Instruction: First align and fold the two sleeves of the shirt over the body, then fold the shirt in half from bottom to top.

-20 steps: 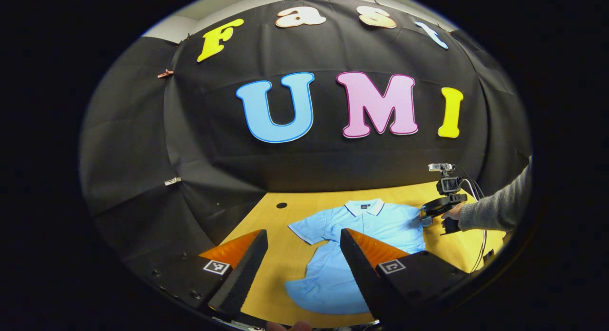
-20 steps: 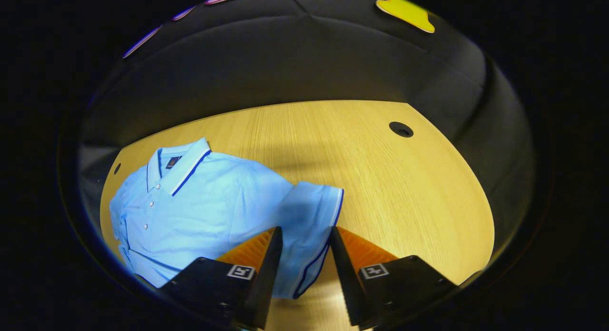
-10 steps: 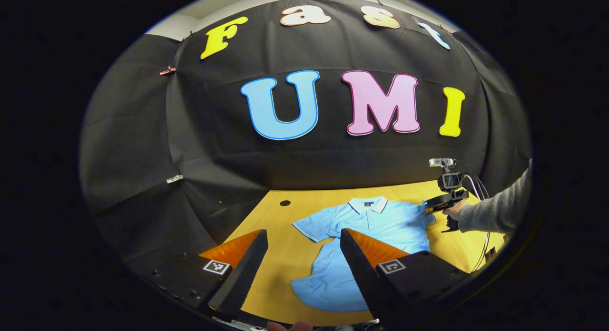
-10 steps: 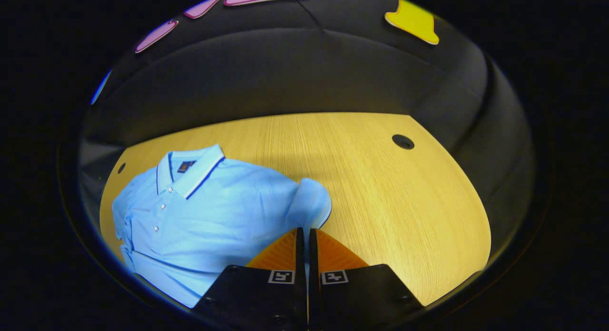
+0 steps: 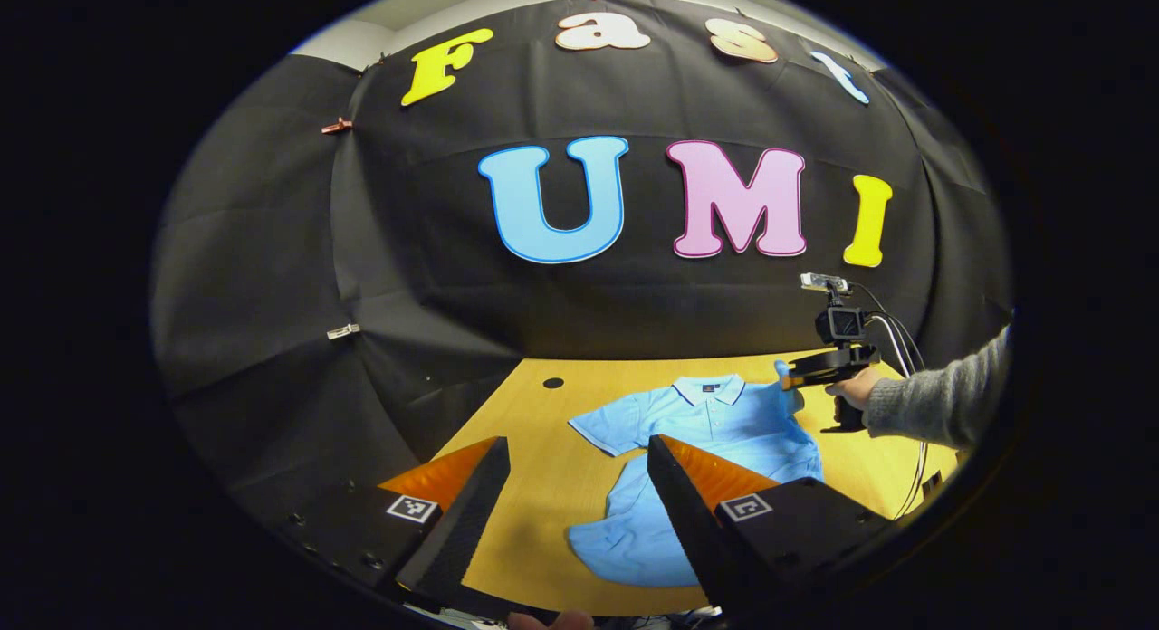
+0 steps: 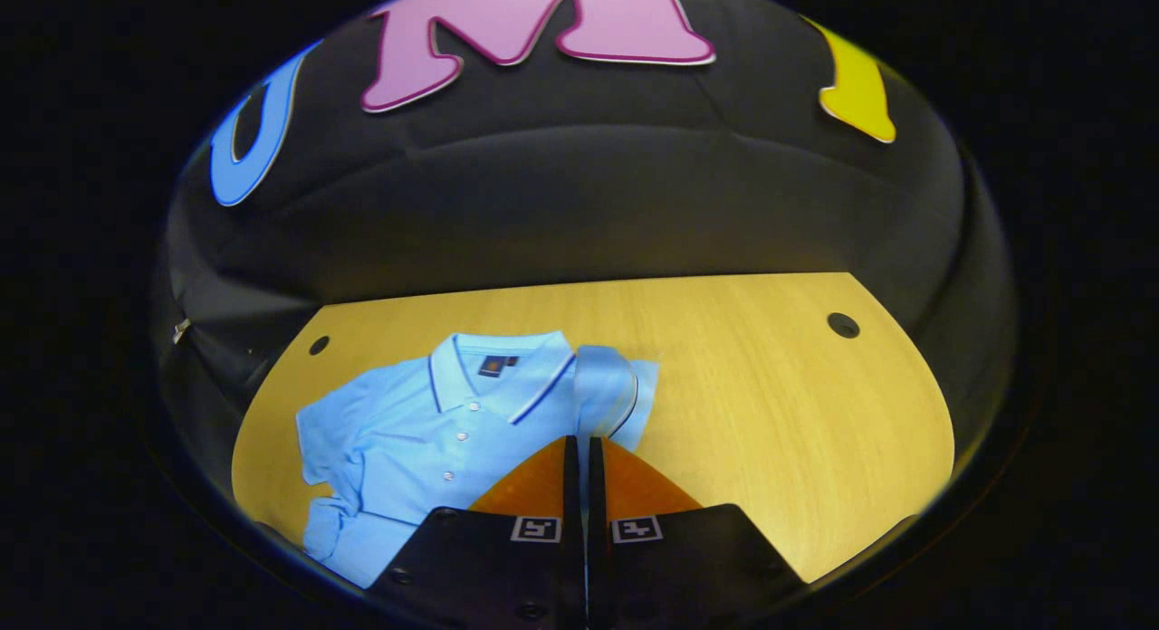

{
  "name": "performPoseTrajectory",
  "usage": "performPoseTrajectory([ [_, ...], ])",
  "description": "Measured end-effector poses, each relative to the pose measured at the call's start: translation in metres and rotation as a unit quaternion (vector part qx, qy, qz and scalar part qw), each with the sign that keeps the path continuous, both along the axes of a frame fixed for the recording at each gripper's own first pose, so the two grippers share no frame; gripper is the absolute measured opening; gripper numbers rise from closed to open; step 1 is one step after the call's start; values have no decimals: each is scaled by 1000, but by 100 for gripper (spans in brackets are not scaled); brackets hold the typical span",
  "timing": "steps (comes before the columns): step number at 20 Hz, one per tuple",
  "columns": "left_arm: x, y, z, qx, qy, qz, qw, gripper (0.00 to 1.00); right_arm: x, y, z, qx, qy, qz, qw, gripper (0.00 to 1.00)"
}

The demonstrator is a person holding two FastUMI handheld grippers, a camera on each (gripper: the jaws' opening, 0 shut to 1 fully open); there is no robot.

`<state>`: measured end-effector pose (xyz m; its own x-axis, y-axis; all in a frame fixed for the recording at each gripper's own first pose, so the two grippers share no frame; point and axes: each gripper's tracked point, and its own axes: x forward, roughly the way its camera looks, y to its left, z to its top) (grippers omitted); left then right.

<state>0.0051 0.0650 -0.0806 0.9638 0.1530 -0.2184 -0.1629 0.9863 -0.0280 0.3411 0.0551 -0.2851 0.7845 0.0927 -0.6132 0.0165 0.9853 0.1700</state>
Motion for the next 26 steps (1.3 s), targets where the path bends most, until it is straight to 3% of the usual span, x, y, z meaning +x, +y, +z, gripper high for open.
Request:
performPoseTrajectory([
  [6,-17,22,-6,-13,8,24,1000,98,-12,91,-25,-18,27,87,996,5],
  [10,-30,38,-15,-17,18,42,999,98,-21,126,-51,-38,48,125,990,6],
  [20,-35,44,-21,-19,24,64,997,97,-28,145,-73,-55,65,142,986,7],
  [21,-33,43,-21,-19,25,64,997,98,-30,147,-74,-53,66,143,986,16],
  [24,-29,40,-21,-19,25,62,998,98,-29,147,-73,-48,59,132,988,22],
  [25,-29,40,-22,-19,27,61,998,99,-30,147,-73,-45,60,130,989,34],
  [26,-28,39,-22,-19,29,61,998,97,-31,148,-73,-41,60,128,989,40],
])
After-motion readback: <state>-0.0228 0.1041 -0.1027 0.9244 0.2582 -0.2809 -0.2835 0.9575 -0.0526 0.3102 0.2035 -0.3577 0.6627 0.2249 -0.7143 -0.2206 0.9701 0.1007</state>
